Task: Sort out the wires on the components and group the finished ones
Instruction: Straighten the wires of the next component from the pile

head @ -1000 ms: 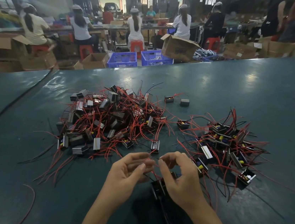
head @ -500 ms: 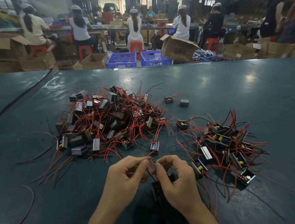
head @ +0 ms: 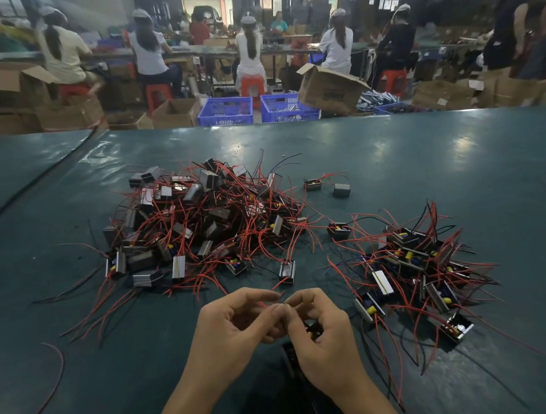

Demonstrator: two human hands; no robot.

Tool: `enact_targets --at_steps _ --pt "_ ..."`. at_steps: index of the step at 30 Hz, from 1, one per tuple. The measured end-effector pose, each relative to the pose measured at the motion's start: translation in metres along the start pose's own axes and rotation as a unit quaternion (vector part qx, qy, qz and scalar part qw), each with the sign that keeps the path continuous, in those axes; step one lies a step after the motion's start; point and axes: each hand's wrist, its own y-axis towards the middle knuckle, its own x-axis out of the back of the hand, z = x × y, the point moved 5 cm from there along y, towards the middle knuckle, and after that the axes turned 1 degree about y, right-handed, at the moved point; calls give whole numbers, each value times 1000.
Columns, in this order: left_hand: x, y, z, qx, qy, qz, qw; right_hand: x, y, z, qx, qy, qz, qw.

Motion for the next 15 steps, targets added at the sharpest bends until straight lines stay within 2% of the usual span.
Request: enact_targets --at_steps 15 --pt "3 0 -4 -28 113 -4 993 1 -3 4 -7 -16 23 1000"
